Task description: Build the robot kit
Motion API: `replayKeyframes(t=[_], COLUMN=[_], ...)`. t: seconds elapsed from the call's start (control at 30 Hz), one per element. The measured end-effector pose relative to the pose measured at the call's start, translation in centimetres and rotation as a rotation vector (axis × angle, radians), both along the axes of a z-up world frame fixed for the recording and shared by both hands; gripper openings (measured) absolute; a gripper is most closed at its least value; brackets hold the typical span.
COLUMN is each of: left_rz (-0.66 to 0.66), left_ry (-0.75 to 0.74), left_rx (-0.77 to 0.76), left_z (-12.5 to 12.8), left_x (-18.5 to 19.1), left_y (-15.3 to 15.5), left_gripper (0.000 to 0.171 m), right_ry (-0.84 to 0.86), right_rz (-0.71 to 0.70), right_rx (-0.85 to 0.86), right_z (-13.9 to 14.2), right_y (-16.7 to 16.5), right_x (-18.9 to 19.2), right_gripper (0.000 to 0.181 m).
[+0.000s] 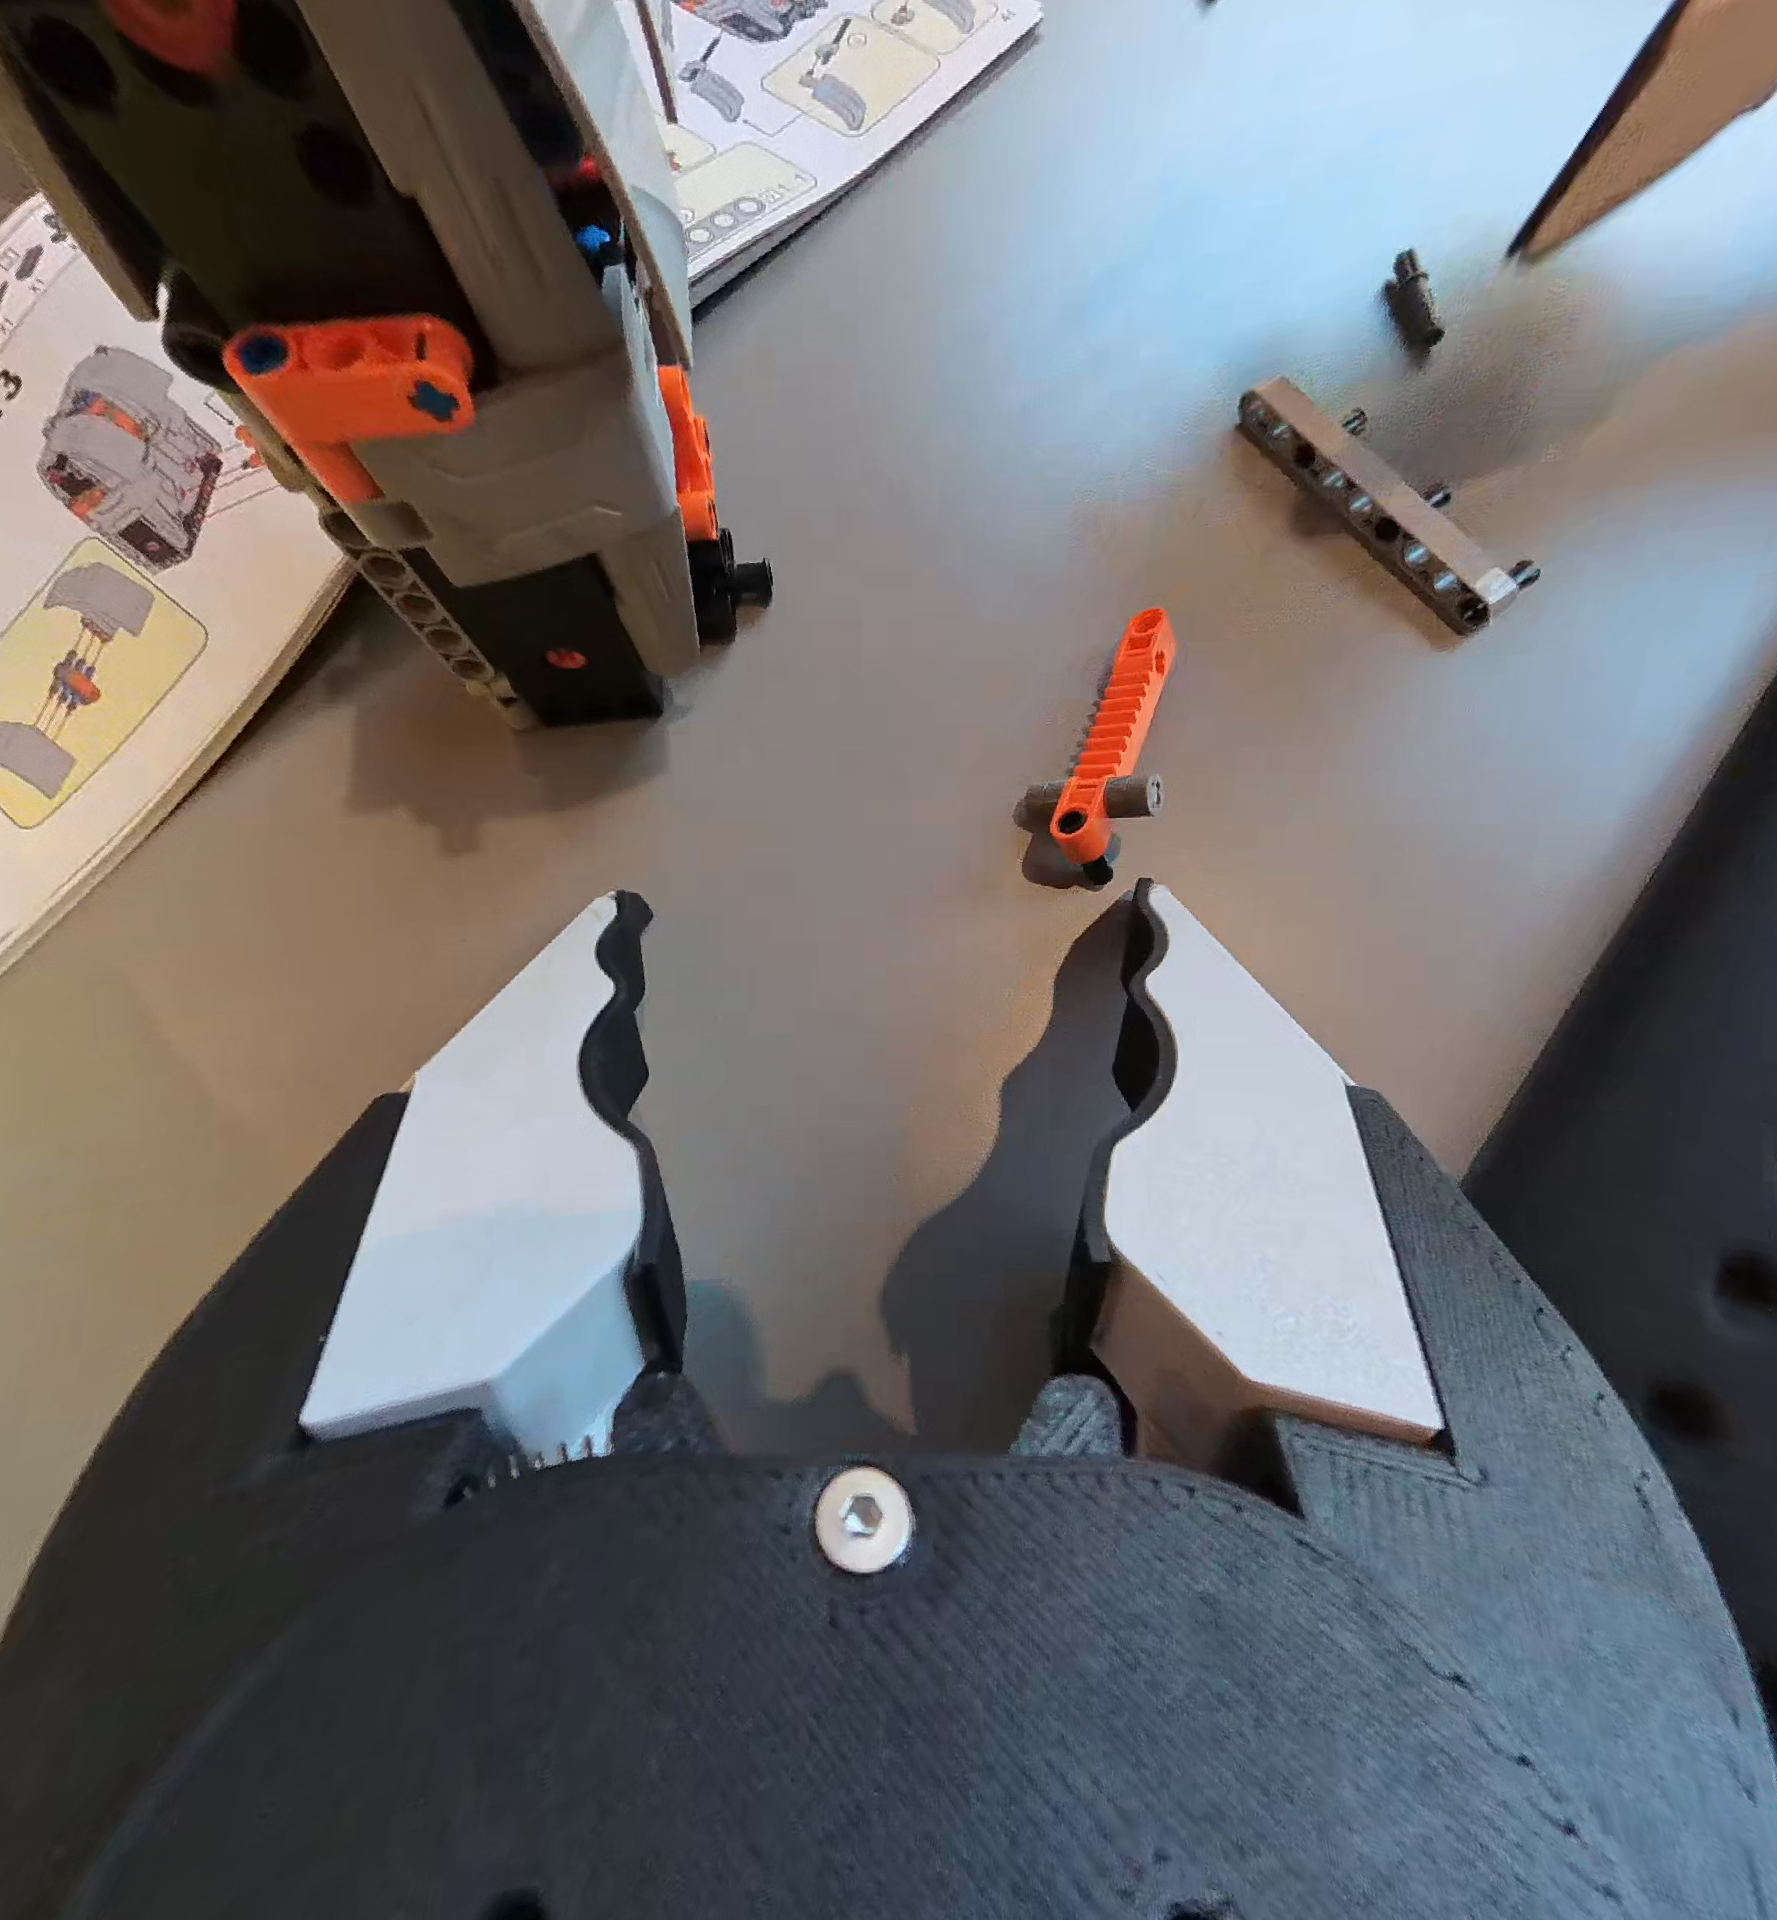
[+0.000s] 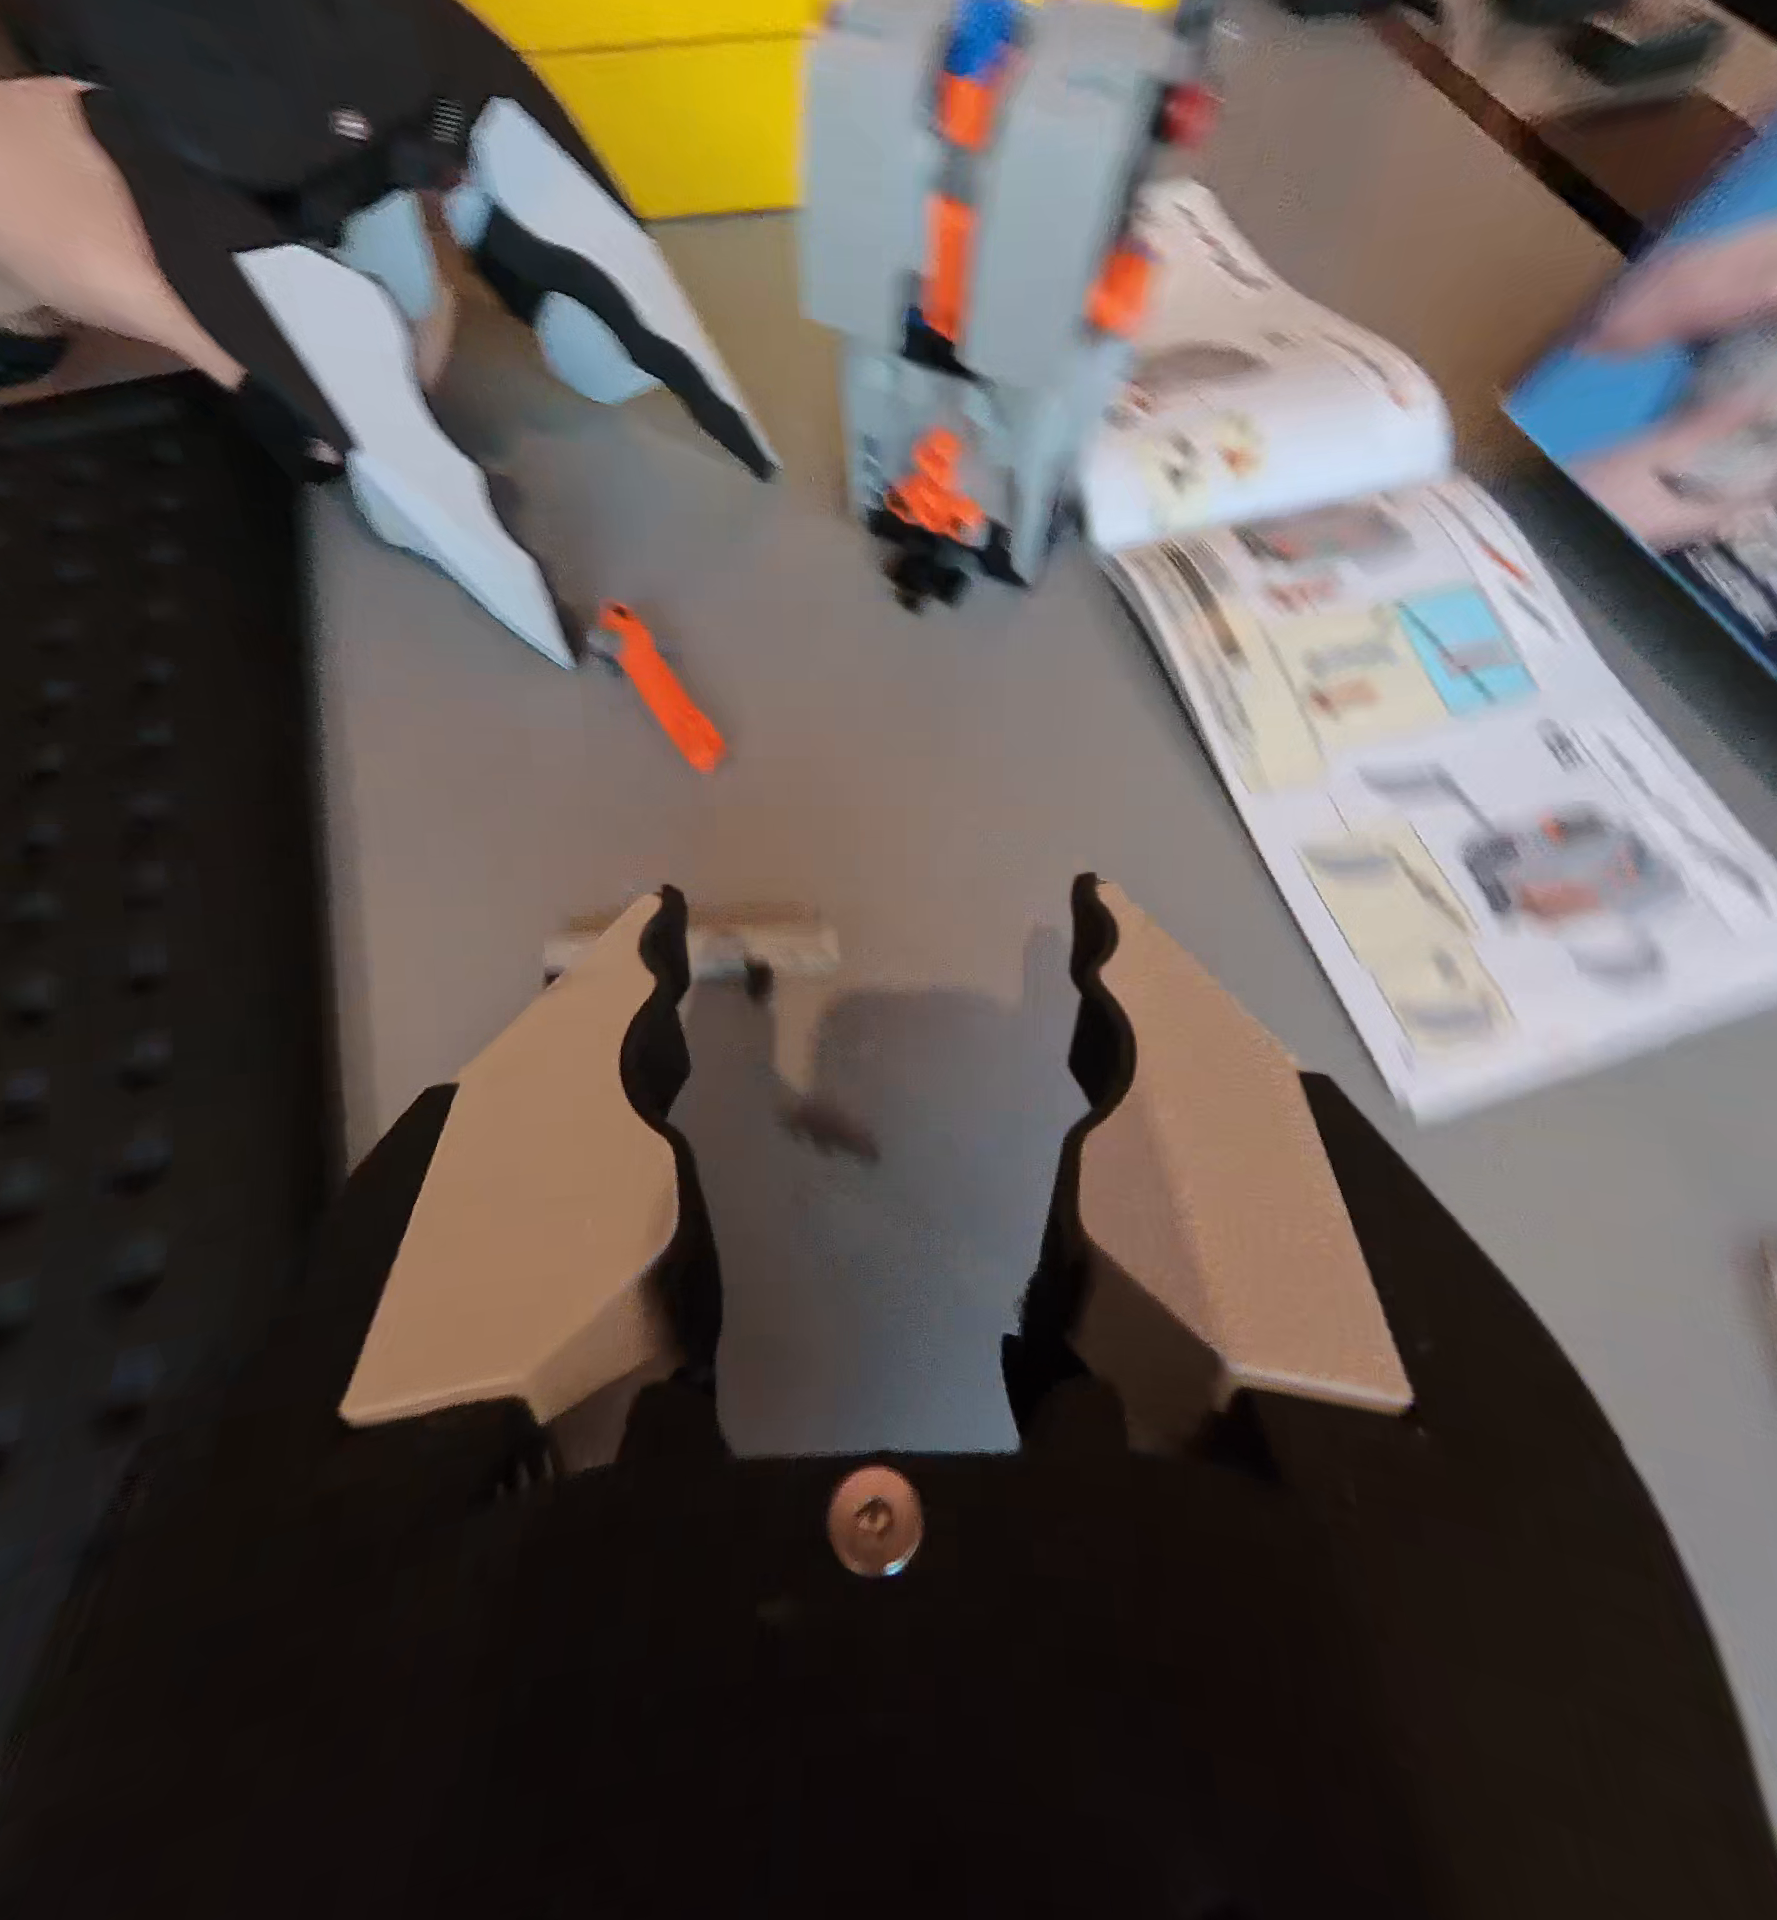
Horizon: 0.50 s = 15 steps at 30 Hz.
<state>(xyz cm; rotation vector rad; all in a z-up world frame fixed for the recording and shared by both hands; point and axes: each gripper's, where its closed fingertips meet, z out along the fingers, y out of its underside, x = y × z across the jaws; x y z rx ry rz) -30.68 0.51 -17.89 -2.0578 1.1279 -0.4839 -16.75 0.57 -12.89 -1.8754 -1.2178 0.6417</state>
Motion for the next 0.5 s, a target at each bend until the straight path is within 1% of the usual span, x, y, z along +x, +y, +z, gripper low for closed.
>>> replayKeyframes(t=[0.1, 0.17, 0.2, 0.23, 0.27, 0.33, 0.4, 0.5], left_rz=[-0.003, -0.003, -0.003, -0.003, -0.003, -0.003, -0.004, -0.005], left_ry=[0.0, 0.0, 0.0, 0.0, 0.0, 0.0, 0.0, 0.0], left_rx=[0.0, 0.001, 0.001, 0.001, 0.001, 0.001, 0.001, 0.0], left_z=[0.0, 0.0, 0.0, 0.0, 0.0, 0.0, 0.0, 0.0], left_x=[0.0, 0.0, 0.0, 0.0, 0.0, 0.0, 0.0, 0.0], left_y=[0.0, -0.1, -0.1, -0.1, -0.1, -0.1, -0.1, -0.1], left_gripper=[0.093, 0.093, 0.093, 0.093, 0.094, 0.094, 0.094, 0.094], right_ry=[-0.015, -0.026, -0.027, -0.025, -0.023, -0.07, -0.097, -0.093], right_rz=[-0.142, -0.247, -0.276, -0.272, -0.253, -0.231, -0.216, -0.222], right_rx=[-0.044, -0.028, -0.019, -0.029, -0.054, -0.103, -0.063, -0.076], right_z=[-1.5, -2.3, -2.6, -3.0, -3.4, -4.7, -4.7, -4.8], right_y=[0.1, 0.7, 0.8, 0.5, 0.0, -0.7, -0.7, -0.7], right_x=[5.2, 7.2, 7.6, 7.6, 7.4, 7.4, 7.4, 7.5], right_gripper=[0.087, 0.081, 0.076, 0.07, 0.069, 0.073, 0.075, 0.079])
